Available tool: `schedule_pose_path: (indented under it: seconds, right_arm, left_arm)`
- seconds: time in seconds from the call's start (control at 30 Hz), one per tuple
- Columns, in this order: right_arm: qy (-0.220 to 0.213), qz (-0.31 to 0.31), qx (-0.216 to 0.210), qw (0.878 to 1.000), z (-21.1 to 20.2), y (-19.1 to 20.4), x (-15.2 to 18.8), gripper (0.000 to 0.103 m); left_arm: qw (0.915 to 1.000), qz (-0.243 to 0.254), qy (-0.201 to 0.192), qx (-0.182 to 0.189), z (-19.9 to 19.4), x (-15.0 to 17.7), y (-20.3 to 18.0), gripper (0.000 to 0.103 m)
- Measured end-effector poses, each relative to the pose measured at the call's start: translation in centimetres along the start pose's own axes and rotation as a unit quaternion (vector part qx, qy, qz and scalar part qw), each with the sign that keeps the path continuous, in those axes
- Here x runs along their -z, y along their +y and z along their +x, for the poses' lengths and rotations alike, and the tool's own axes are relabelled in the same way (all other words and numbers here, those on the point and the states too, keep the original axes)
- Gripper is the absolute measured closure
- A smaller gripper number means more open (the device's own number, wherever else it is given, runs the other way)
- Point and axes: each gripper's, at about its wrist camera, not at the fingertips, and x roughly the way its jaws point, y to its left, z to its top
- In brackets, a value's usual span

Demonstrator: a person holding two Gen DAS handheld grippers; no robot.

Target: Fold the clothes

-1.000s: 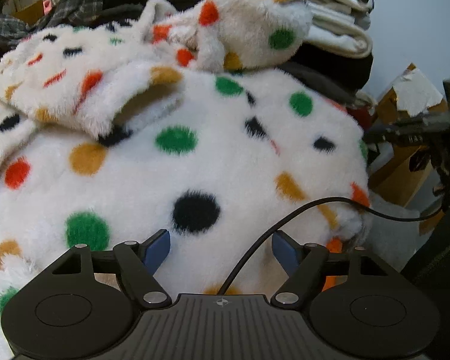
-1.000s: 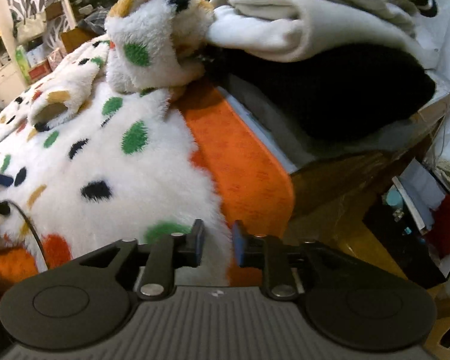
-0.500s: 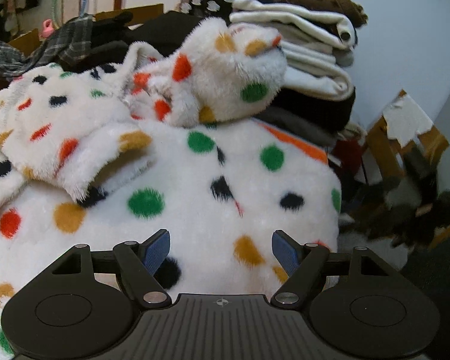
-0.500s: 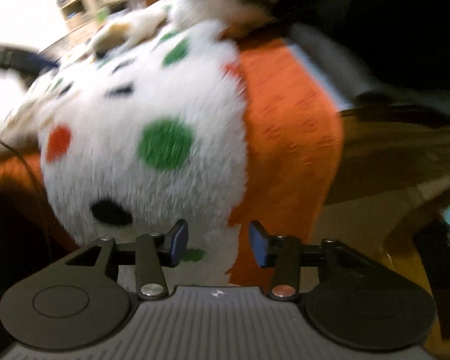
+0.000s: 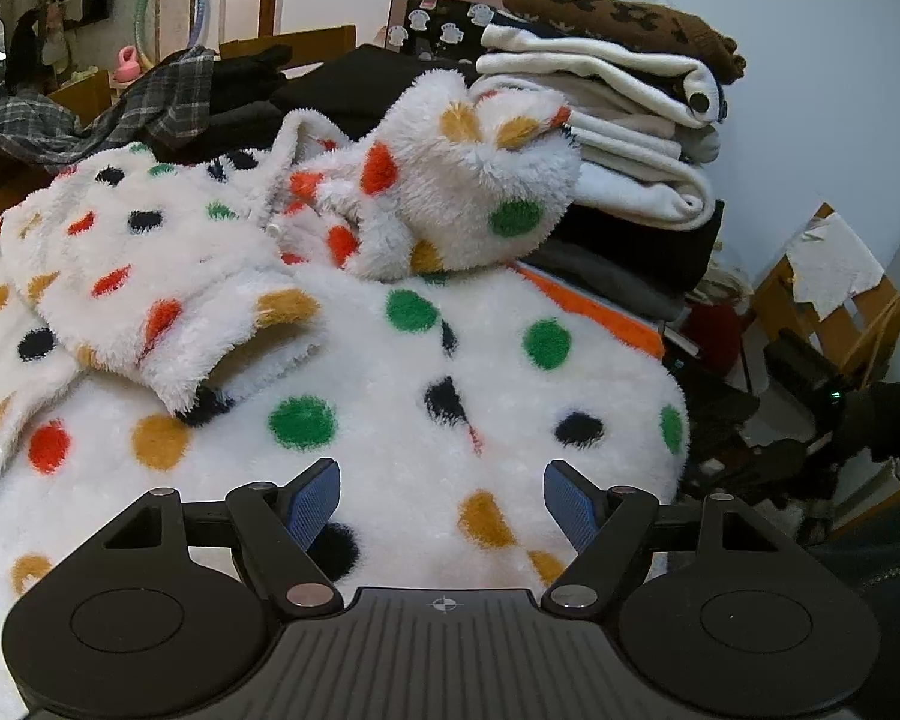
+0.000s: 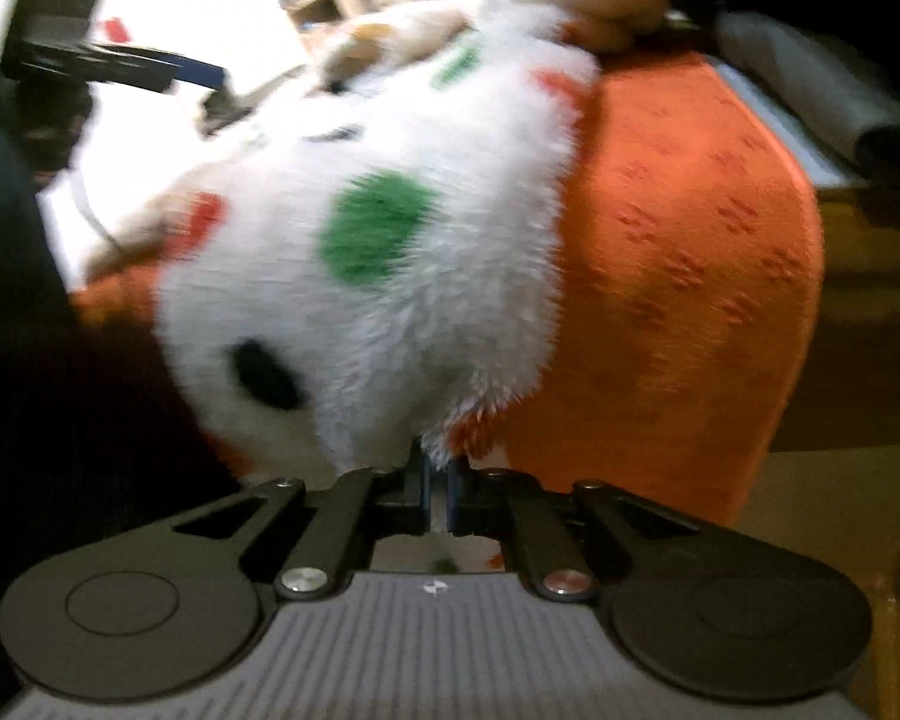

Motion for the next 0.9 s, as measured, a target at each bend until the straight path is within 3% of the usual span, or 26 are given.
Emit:
schedule_pose_path:
  seconds: [0.23,0.37,0.53,0.63,0.73,0.9]
  right_arm:
    - [-0.049,0.017,-0.097,0.994,-6.5,3.1,-3.8,0.098]
    - [-0.111,0.002,-0.155,0.982,-8.9,4.5,-8.9,0.098]
    - [-0.178,-0.032,-0.191,0.965,-8.8,4.9,-16.5,0.098]
    - [-0.184,-0.039,-0.176,0.966,-6.2,5.2,-21.2,0.098]
    - [-0.167,-0.017,-0.118,0.979,-2.6,4.5,-25.2,0.097]
    - [-0.078,0.022,-0.002,0.997,4.8,3.0,-28.6,0.087]
  left_arm:
    - [0.9993,-0.026,-0.027,-0.003,-0.6,0.2,0.4,0.026]
    - [0.9981,-0.039,-0.047,-0.012,-1.5,0.4,0.8,0.026]
    - [0.9943,-0.059,-0.081,-0.038,-3.5,0.5,1.5,0.026]
    - [0.9898,-0.077,-0.104,-0.059,-5.0,0.7,2.1,0.026]
    - [0.9845,-0.093,-0.124,-0.082,-6.4,1.1,2.5,0.026]
    - [0.9753,-0.12,-0.144,-0.117,-8.5,2.3,2.9,0.026]
